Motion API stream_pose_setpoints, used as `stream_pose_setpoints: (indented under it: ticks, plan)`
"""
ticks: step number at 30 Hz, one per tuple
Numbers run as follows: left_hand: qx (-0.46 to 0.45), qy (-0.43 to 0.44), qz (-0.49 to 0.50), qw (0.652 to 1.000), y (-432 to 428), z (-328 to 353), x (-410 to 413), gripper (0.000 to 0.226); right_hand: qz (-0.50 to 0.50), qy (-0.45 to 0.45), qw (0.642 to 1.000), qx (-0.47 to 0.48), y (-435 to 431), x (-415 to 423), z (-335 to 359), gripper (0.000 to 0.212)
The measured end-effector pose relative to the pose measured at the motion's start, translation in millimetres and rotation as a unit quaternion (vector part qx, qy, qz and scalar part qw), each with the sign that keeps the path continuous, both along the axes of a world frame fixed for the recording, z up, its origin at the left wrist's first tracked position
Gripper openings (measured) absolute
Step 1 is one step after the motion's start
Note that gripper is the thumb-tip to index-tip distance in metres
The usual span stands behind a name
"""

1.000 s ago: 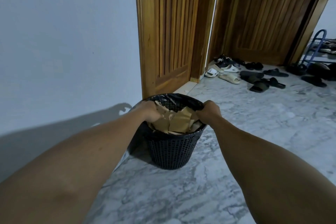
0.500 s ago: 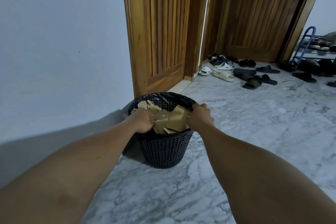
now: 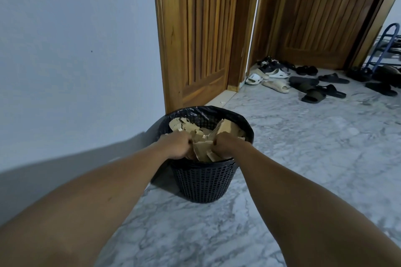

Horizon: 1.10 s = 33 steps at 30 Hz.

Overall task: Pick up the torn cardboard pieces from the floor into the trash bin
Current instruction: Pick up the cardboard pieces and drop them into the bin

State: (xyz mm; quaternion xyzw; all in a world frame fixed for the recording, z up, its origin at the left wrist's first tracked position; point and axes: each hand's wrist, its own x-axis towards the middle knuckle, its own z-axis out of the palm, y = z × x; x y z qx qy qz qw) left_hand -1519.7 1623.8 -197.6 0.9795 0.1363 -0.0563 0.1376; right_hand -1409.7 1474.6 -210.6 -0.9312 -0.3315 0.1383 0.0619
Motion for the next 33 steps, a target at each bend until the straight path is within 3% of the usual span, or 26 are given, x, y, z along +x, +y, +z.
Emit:
stream_pose_setpoints:
  ticks: [2,4,5,10,12,16,19,21,25,27,30,33]
  plan:
    - [0.04,-0.053,0.026,0.997,10,2,13,0.042,-0.008,-0.011,1.0,-0.004,5,13,-6,0.029]
    - [0.058,0.018,0.023,0.998,18,-3,29,0.065,-0.008,-0.007,1.0,-0.021,10,22,-11,0.06]
    - [0.06,0.076,0.022,0.995,20,-7,37,0.068,-0.003,0.003,1.0,-0.029,13,25,-13,0.065]
    - [0.085,0.256,-0.002,0.963,18,-36,63,0.043,0.023,0.067,0.995,-0.071,28,42,-32,0.061]
    - [0.11,0.278,-0.011,0.954,16,-38,68,0.037,0.027,0.064,0.994,-0.082,32,47,-43,0.058]
    - [0.083,0.3,0.013,0.95,21,-43,71,0.046,0.001,0.073,0.994,-0.084,38,46,-51,0.067]
    - [0.074,0.254,0.026,0.964,17,-44,63,0.052,-0.001,0.068,0.997,-0.022,33,36,-48,0.049]
    - [0.093,0.166,0.027,0.981,13,-41,54,0.042,-0.004,0.038,0.999,0.025,27,30,-40,0.03]
    - [0.14,-0.011,0.05,0.989,7,-16,39,0.025,-0.022,-0.002,0.997,0.075,12,21,-6,0.026]
    - [0.12,-0.05,0.073,0.989,5,-1,33,0.026,-0.057,-0.021,0.99,0.126,1,16,14,0.03]
    - [0.057,-0.042,0.139,0.988,4,10,18,0.056,-0.177,-0.096,0.965,0.171,-17,7,21,0.053]
    - [-0.015,-0.032,0.206,0.978,9,8,-5,0.082,-0.32,-0.007,0.931,0.175,-35,-5,18,0.08]
